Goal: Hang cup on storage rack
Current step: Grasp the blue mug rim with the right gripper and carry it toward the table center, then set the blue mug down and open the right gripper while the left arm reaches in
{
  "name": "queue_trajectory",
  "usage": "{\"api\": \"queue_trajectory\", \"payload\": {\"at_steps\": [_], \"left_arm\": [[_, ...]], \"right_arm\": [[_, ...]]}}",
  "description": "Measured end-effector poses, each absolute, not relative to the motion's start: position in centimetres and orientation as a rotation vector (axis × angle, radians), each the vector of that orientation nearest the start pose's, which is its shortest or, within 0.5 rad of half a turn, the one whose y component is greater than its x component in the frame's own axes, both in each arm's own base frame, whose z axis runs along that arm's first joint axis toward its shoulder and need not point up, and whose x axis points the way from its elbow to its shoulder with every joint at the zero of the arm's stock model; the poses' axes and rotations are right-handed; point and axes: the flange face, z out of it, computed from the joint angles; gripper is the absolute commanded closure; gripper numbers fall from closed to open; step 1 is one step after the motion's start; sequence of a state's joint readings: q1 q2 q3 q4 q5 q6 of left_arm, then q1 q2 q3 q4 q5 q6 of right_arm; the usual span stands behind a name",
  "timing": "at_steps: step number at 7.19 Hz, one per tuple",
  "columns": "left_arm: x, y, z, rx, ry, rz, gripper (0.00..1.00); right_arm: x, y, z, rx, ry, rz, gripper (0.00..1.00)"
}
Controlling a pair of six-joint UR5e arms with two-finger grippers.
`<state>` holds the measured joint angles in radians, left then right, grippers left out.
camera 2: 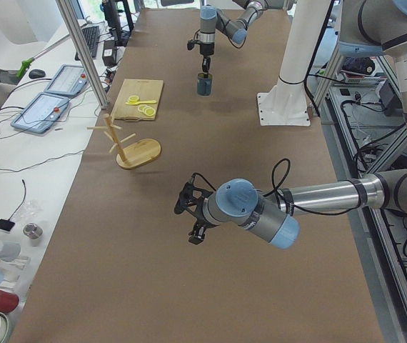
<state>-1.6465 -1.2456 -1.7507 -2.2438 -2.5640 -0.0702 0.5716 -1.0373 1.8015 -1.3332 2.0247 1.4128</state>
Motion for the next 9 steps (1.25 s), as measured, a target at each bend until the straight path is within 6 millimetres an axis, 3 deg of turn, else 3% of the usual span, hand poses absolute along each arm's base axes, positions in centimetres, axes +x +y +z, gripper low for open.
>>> {"api": "queue_trajectory", "payload": {"at_steps": [2, 4, 7, 9], "left_arm": [[-7.6, -36.5, 61.0, 0.493, 0.997, 0.131, 0.03], [-7.5, -37.1, 59.5, 0.504, 1.040, 0.093, 0.03], [-7.2, -37.2, 59.1, 0.511, 1.054, 0.090, 0.03], [-6.0, -38.3, 58.0, 0.536, 1.060, 0.145, 0.03]], "right_arm": [[-51.1, -40.9, 20.6, -0.037, -1.023, 0.149, 1.00], [-52.4, -40.7, 19.7, -0.030, -0.973, 0.115, 1.00], [-53.2, -40.9, 20.5, 0.060, -0.912, -0.094, 1.00], [-54.1, -41.3, 21.2, 0.109, -0.886, -0.168, 1.00]]}}
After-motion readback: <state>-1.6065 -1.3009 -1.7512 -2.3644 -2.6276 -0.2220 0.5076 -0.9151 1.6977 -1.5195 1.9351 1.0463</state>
